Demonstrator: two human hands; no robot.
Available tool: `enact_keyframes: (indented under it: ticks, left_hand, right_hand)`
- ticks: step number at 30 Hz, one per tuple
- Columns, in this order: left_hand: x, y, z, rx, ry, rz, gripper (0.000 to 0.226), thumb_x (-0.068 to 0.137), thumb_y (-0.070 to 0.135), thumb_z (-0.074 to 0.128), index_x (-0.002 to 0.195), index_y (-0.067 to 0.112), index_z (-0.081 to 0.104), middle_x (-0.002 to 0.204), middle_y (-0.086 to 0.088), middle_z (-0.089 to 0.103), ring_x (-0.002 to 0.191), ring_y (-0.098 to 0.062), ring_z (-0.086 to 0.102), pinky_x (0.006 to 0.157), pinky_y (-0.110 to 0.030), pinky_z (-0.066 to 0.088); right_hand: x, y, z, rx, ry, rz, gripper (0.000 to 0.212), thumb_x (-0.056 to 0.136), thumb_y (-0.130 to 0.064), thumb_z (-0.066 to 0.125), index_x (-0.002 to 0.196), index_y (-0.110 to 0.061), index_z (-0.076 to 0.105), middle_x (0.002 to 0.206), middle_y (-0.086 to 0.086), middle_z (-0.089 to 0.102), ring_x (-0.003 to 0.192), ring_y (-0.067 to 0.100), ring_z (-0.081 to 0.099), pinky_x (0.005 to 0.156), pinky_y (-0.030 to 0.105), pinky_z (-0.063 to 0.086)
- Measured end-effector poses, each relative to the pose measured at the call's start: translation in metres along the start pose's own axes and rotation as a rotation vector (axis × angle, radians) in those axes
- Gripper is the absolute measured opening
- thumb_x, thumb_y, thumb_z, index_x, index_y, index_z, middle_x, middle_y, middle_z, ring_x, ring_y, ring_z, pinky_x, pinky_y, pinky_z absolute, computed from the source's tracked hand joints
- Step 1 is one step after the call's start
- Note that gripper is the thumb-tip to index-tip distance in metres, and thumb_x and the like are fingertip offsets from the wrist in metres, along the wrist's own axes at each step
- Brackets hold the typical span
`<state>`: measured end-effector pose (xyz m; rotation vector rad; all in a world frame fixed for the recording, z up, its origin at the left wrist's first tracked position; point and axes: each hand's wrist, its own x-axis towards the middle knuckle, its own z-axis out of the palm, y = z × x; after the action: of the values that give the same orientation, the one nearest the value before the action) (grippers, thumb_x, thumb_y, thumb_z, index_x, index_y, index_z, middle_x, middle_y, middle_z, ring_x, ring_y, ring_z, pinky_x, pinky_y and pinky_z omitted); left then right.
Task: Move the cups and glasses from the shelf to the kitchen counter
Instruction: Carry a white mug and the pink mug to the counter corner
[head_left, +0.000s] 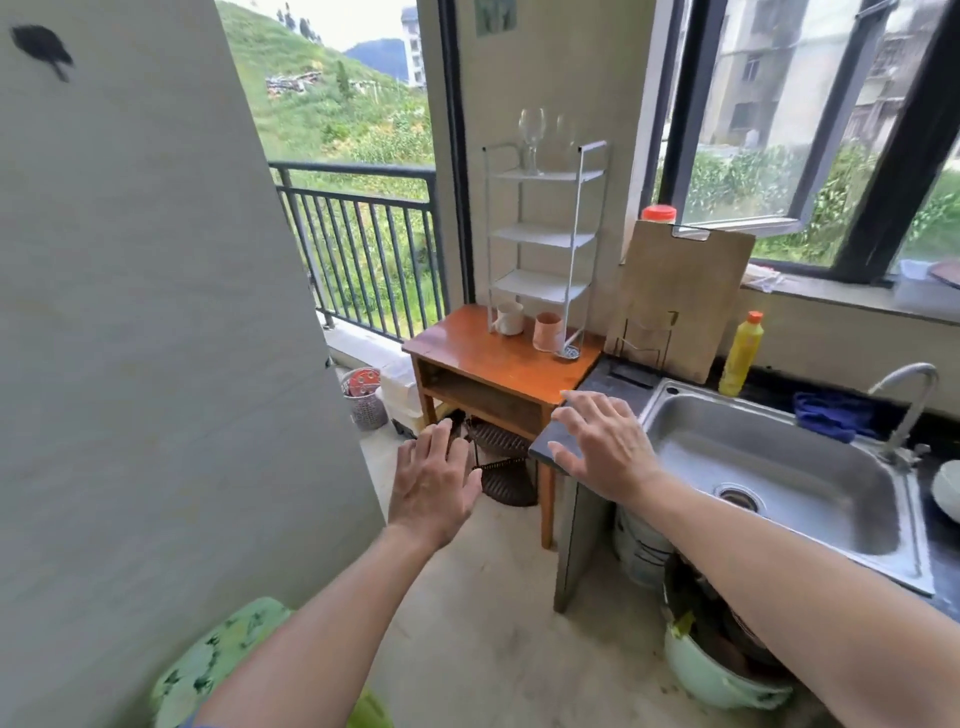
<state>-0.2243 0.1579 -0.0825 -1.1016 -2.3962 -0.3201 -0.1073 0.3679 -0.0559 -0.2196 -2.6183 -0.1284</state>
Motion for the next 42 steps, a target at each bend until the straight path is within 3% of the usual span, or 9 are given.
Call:
enact_keyframes:
  ticks: [8, 18, 23, 30, 42]
  left_hand:
    - [0.065, -0.079, 0.062, -0.002, -0.047, -0.025, 0.032, 0.079, 0.037, 0.06, 0.101, 0.013, 0.06, 0.121, -0.013, 0.057, 0.111, -0.03, 0.053, 0.09, -0.043, 0.044]
    - [0.21, -0.187, 0.129, -0.04, -0.092, 0.012, 0.035, 0.083, 0.036, 0.06, 0.108, 0.012, 0.061, 0.121, -0.01, 0.057, 0.109, -0.03, 0.054, 0.091, -0.044, 0.042]
    - [0.261, -0.199, 0.181, -0.085, -0.136, 0.076, 0.029, 0.079, 0.036, 0.065, 0.097, 0.013, 0.063, 0.116, -0.011, 0.06, 0.106, -0.029, 0.056, 0.086, -0.044, 0.045]
    - [0.351, -0.211, 0.264, -0.122, -0.227, 0.12, 0.038, 0.088, 0.04, 0.051, 0.114, 0.012, 0.058, 0.13, -0.011, 0.052, 0.118, -0.028, 0.048, 0.098, -0.042, 0.036]
    - [0.485, -0.226, 0.399, -0.128, -0.392, 0.169, 0.032, 0.091, 0.042, 0.041, 0.104, 0.016, 0.055, 0.11, -0.003, 0.056, 0.1, -0.022, 0.053, 0.087, -0.037, 0.04]
  right_hand:
    - [0.092, -0.001, 0.087, 0.018, -0.045, 0.022, 0.038, 0.081, -0.042, 0.063, 0.107, -0.015, 0.061, 0.126, 0.012, 0.058, 0.112, 0.03, 0.055, 0.09, 0.045, 0.044]
    - [0.223, 0.009, 0.166, 0.022, -0.033, 0.258, 0.036, 0.083, -0.04, 0.06, 0.108, -0.014, 0.062, 0.123, 0.009, 0.06, 0.105, 0.028, 0.059, 0.085, 0.043, 0.048]
    - [0.266, 0.04, 0.208, 0.001, -0.078, 0.333, 0.035, 0.084, -0.04, 0.06, 0.106, -0.014, 0.061, 0.122, 0.007, 0.06, 0.103, 0.028, 0.059, 0.083, 0.042, 0.048]
    - [0.326, 0.105, 0.286, 0.013, -0.103, 0.454, 0.031, 0.085, -0.041, 0.058, 0.104, -0.016, 0.058, 0.113, 0.004, 0.061, 0.097, 0.027, 0.06, 0.078, 0.04, 0.048]
    - [0.407, 0.196, 0.398, 0.094, -0.239, 0.744, 0.03, 0.089, -0.041, 0.051, 0.107, -0.017, 0.056, 0.111, 0.003, 0.06, 0.098, 0.026, 0.057, 0.078, 0.035, 0.044]
